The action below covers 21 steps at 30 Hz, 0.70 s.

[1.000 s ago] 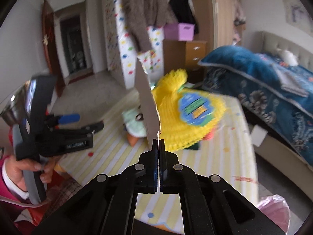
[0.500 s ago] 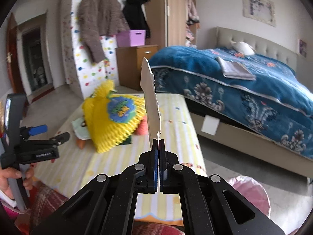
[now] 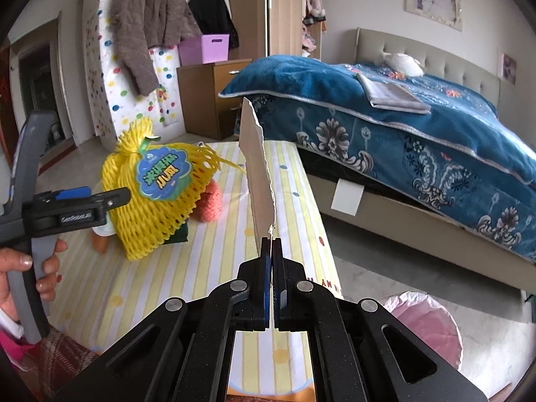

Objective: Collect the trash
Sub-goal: 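Grasp the yellow fruit net with the left tool while the right tool holds the cardboard, then carry the fruit net and cardboard over the pink wastebasket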

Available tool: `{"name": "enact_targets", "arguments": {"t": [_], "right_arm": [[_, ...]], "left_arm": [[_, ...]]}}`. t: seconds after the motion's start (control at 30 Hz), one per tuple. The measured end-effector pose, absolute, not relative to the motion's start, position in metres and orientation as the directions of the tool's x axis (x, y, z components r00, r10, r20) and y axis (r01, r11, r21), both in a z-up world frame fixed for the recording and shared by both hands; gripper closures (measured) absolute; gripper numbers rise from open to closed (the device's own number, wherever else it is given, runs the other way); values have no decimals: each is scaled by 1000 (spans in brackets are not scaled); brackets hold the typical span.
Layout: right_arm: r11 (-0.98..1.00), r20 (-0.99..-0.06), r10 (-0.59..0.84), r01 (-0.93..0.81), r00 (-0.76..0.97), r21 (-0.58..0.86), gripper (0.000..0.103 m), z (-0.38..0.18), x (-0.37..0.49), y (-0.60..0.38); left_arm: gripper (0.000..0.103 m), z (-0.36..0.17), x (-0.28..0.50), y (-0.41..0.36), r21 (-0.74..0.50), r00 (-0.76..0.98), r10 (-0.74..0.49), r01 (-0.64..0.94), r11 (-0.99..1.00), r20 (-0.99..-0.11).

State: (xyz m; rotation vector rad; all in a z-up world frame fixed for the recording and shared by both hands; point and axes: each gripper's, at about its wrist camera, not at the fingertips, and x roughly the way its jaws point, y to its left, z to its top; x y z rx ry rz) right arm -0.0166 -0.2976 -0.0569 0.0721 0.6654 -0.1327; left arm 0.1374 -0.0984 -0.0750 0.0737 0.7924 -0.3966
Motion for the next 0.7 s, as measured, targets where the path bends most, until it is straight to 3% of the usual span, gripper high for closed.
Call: {"name": "enact_targets", "arguments": {"t": [0.1, 0.2, 0.37, 0.43, 0.7], "right_arm": [[990, -631, -93, 142, 770, 27, 102, -61, -12, -299], [990, -640, -83, 134, 764, 32, 102, -63, -9, -298], [991, -643, -75, 128, 762, 37, 102, -65, -9, -296], [991, -641, -74, 128, 764, 38, 102, -64, -11, -295], [989, -609, -88, 140, 788, 39, 102, -50, -27, -292]], "left_arm": [[7, -78, 142, -102, -108, 618, -357, 403, 909, -700], [26, -80, 143, -103, -116, 608, -371, 416, 902, -701], [74, -76, 137, -103, -146, 591, -427, 463, 874, -685], [82, -71, 131, -104, -165, 581, -463, 492, 855, -669], [85, -28, 93, -87, -128, 684, -436, 453, 882, -584]]}}
